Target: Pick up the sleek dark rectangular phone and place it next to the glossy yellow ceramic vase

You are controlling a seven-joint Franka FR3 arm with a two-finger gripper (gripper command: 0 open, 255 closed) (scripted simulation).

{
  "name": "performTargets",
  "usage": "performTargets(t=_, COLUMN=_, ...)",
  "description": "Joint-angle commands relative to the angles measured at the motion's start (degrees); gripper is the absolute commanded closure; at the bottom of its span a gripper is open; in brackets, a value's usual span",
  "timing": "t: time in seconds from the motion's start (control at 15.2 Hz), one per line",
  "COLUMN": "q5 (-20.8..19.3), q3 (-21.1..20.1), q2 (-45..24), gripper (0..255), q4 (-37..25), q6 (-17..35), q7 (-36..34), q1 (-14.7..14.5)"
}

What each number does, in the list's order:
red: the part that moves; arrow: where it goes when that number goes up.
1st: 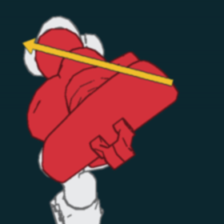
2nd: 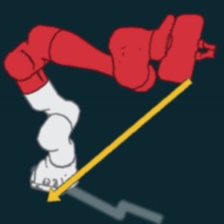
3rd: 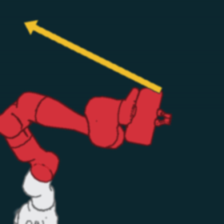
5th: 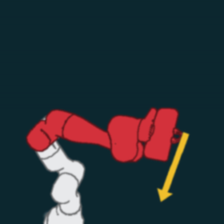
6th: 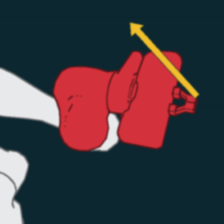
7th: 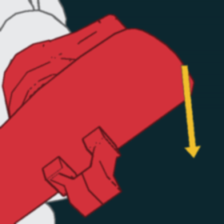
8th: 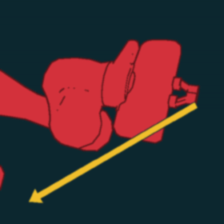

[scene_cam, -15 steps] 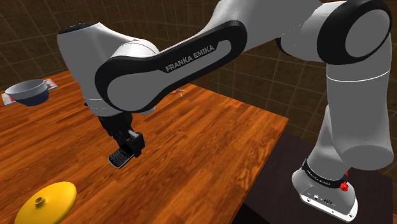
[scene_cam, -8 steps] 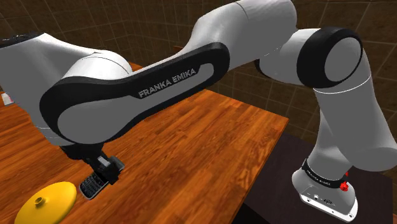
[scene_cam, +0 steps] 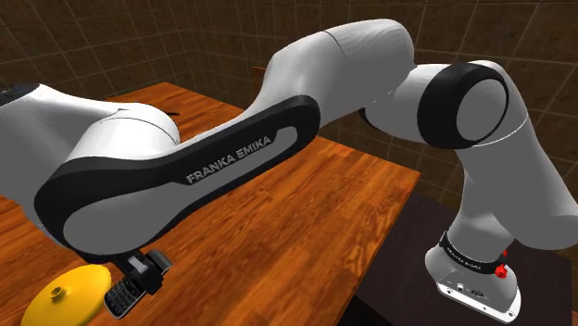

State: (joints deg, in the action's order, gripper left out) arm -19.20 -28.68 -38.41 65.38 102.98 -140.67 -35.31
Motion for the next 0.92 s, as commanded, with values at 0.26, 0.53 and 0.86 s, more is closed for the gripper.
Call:
performTargets(t=0.26, q5=-0.4, q3=0.2, q2=-0.4, gripper=255, q4=4.0, q6=4.3, q7=-0.5, q1=0.8)
performTargets(t=0.53, q5=-0.7, q3=0.5, q2=-1.0, gripper=255, q4=6.4, q6=7.0, q7=-0.9, q1=1.0)
performTargets(t=0.86, q5=-1.3, q3=0.8, q2=-1.9, gripper=255, q4=8.7, q6=10.2, q7=-1.4, q1=1.2)
